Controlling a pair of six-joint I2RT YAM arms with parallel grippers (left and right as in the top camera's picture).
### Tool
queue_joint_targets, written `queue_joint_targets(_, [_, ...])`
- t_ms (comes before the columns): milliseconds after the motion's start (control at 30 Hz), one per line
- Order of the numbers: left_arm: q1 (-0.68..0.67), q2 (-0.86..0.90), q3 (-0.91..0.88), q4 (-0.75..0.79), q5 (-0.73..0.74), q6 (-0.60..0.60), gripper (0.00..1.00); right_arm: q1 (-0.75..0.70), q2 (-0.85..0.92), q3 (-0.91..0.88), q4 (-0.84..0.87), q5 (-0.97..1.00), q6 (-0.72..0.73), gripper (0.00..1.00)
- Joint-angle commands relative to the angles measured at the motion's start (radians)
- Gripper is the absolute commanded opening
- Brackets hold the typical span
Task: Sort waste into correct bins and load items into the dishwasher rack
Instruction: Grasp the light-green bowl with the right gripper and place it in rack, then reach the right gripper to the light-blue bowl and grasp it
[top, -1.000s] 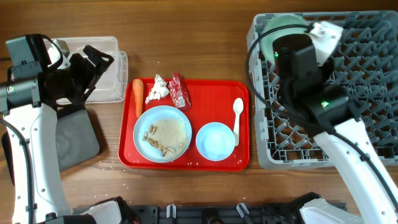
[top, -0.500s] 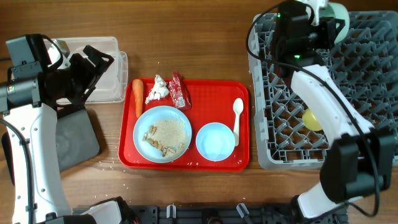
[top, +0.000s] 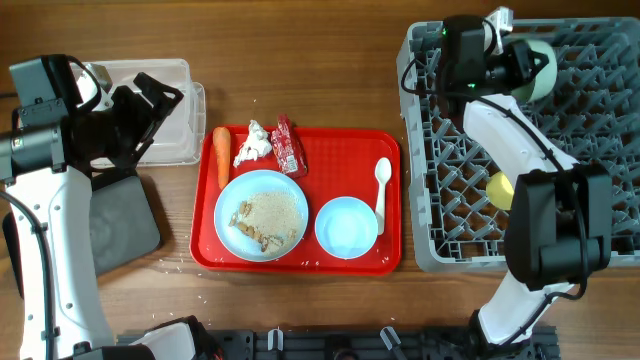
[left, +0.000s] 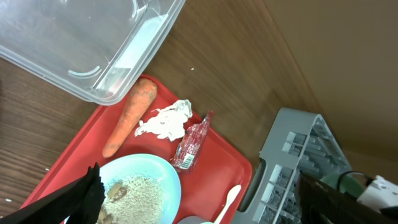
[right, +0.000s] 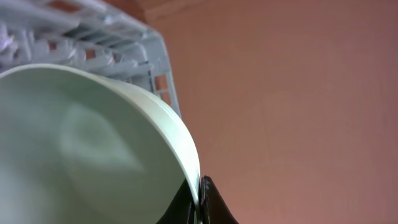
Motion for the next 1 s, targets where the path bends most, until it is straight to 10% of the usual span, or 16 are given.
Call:
queue_joint_targets(0, [0.005,-0.006,0.007,0.000,-0.002,-0.009,1.00,0.001,0.027,0.004,-0.140,-0.084,0.137,0.04])
queue_joint_targets(167, [0.005,-0.006,0.007,0.000,-0.002,-0.009,1.00,0.029,0.021,0.004,-0.286,-0.184,0.341,0.07])
queue_joint_targets(300, [0.005,-0.006,0.007,0.000,-0.002,-0.009,1.00,0.081,-0.024,0.008,-0.298,-0.246,0.357,0.50])
queue_joint_targets(500, [0.005,-0.006,0.007,0.000,-0.002,-0.009,1.00,0.180,-0.208,0.011,-0.459,-0.504,0.460,0.76])
queue_joint_targets(767, [0.005,-0.006,0.007,0.000,-0.002,-0.009,1.00,0.295,-0.414,0.016,-0.704,-1.419,0.853,0.64])
queue_joint_targets(967, [0.005,-0.006,0.007,0.000,-0.002,-0.009,1.00,0.344,-0.281,-0.019,-0.907,-1.569,0.911,0.59])
